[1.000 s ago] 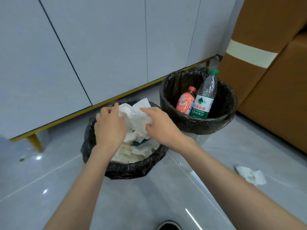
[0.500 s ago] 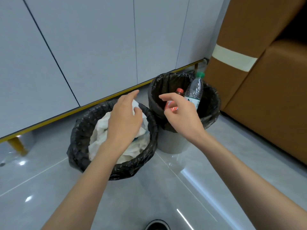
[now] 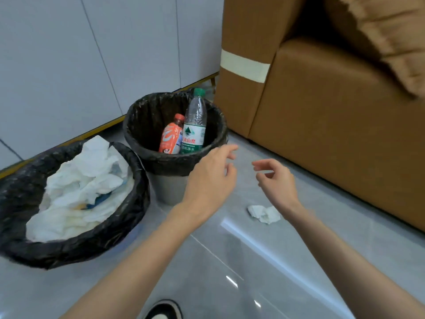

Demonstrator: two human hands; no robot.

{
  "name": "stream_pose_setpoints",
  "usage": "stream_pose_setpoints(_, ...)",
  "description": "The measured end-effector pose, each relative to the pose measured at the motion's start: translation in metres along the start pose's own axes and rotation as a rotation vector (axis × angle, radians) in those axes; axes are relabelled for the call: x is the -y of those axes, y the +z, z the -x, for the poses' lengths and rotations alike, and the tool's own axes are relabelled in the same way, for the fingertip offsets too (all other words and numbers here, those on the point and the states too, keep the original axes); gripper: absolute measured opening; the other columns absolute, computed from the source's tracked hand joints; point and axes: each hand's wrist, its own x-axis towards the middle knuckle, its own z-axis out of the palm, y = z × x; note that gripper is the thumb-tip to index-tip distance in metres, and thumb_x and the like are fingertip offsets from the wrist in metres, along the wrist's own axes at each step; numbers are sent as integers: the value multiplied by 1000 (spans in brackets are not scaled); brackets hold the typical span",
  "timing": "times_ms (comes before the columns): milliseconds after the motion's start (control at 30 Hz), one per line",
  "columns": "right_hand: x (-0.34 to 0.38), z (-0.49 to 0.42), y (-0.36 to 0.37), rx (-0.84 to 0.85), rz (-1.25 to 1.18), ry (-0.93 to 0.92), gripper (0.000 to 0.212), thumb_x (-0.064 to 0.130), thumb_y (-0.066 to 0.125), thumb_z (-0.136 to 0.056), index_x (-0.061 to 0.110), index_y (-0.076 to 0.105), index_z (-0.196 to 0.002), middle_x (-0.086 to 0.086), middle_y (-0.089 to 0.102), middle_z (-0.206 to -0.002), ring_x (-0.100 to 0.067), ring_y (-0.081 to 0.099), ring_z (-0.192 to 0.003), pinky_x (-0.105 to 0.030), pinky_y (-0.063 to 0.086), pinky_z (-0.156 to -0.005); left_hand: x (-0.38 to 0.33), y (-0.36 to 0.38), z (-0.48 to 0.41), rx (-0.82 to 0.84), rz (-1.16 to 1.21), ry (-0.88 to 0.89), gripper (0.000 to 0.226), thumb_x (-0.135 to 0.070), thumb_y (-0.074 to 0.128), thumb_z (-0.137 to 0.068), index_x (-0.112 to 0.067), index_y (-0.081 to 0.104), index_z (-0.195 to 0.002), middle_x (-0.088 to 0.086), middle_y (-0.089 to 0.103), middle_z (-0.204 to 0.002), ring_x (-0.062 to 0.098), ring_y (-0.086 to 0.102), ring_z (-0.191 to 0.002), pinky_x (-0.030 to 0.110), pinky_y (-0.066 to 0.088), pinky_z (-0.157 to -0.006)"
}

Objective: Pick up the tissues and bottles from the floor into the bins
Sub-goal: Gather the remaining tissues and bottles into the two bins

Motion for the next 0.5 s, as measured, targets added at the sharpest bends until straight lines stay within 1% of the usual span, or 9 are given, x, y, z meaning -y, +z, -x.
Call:
stream_pose_setpoints(67,-29,1,-12,5,24,61,32,1,50,-84,23,64,-102,3,66,-103,-11,60,-77,-30,52,-74,0,31,1,91,-39,-9,42,-12,46,-90,-25,51,-130,-8,60,-117,13,58,-99,36,46,-91)
stream_pose_setpoints(133,-54,3,-22,10,45,132,31,2,50,-85,23,64,-103,2,66,-105,-12,60,-80,-30,51,-77,4,62,3,194,-59,-36,42,-12,46,-90,-23,50,-131,-5,59,-119,16,59,-101,38,47,-92)
stream_pose_setpoints(200,-76,6,-33,12,73,203,32,1,50,-85,20,65,-106,1,65,-106,-14,60,-85,-26,47,-79,10,91,3,293,-82,-88,43,-12,47,-90,-22,50,-132,-3,59,-120,19,59,-101,38,47,-93)
stream_pose_setpoints(267,-96,11,-40,24,100,259,32,2,50,-85,16,65,-110,-1,65,-109,-15,59,-90,-22,42,-81,19,118,2,388,-122,-149,45,-12,47,-89,-21,48,-133,-1,58,-124,21,58,-105,35,45,-96)
stream_pose_setpoints(333,-114,15,-39,73,136,298,34,3,51,-85,15,64,-114,-4,63,-116,-17,59,-98,-20,40,-83,31,140,3,478,-166,-194,49,-13,47,-88,-21,45,-136,2,54,-130,23,55,-113,33,43,-99)
stream_pose_setpoints(400,-131,18,-37,159,184,331,37,4,52,-85,14,62,-120,-5,61,-123,-20,58,-105,-22,40,-88,41,160,5,576,-225,-211,52,-15,46,-89,-21,40,-140,5,47,-137,24,49,-122,35,40,-102)
stream_pose_setpoints(467,-144,19,-35,242,232,349,42,6,52,-85,13,58,-126,-8,59,-128,-22,57,-106,-24,40,-91,49,176,8,660,-259,-214,53,-15,45,-90,-21,38,-142,7,41,-142,25,42,-129,38,38,-105)
stream_pose_setpoints(500,-149,18,-33,281,252,351,44,7,52,-86,14,55,-129,-9,56,-131,-23,56,-110,-25,40,-93,53,181,9,691,-266,-213,53,-14,45,-90,-21,37,-142,6,38,-145,25,40,-132,38,36,-107)
